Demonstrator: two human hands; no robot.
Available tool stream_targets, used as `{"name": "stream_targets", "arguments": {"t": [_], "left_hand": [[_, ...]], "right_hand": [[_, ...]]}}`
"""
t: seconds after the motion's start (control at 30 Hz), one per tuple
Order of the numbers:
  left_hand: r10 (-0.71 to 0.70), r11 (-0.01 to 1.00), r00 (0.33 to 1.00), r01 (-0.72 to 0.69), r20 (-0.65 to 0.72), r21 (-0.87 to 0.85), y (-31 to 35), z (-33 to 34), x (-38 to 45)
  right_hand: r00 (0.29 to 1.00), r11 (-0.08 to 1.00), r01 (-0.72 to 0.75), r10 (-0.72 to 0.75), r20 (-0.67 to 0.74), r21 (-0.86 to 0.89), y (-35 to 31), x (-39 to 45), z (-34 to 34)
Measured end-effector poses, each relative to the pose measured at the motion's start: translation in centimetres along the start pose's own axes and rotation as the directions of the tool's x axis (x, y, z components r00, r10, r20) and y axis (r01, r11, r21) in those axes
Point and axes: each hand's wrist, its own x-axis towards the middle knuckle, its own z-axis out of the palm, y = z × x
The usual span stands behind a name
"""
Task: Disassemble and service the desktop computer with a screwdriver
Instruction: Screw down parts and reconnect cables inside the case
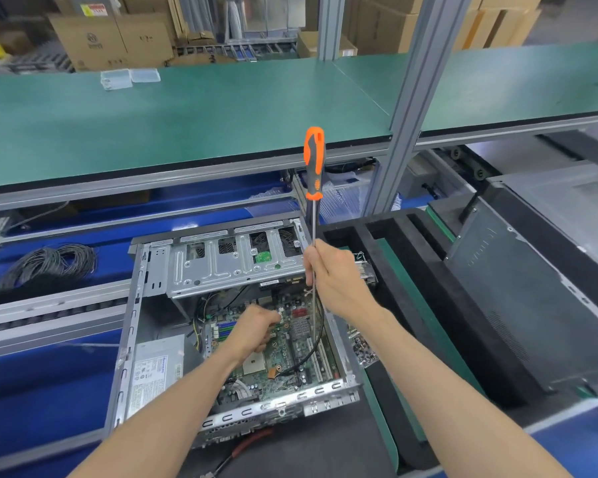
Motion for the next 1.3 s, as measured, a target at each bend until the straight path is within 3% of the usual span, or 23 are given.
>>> {"name": "stream_targets", "arguments": {"t": [0.17,0.33,0.47,0.67,0.93,1.3], "left_hand": [[0.001,0.991,1.0,-0.004,0.025,0.134,-0.2,0.3,0.0],[0.013,0.97,0.999,-0.024,0.047,0.242,-0.3,0.5,0.0],[0.022,0.946,0.998,-0.041,0.062,0.322,-0.4,0.5,0.1],[0.011,0.932,0.998,-0.031,0.058,0.36,-0.7,0.5,0.1],[-0.019,0.93,0.999,0.001,0.046,0.367,-1.1,0.5,0.2],[0.004,0.913,0.998,-0.031,0.066,0.407,-1.1,0.5,0.2]], "right_hand": [[0.995,0.999,-0.038,0.037,-0.094,-0.008,0.0,0.5,-3.6],[0.978,0.977,-0.208,0.208,0.003,-0.053,3.0,-2.3,-5.0],[0.91,0.914,-0.373,0.394,0.131,-0.16,6.5,-6.1,-3.5],[0.831,0.855,-0.405,0.492,0.258,-0.325,9.8,-10.3,-0.9],[0.698,0.778,-0.536,0.627,0.345,-0.329,11.4,-13.3,1.5],[0.673,0.729,-0.332,0.627,0.391,-0.599,11.9,-14.3,2.6]]}}
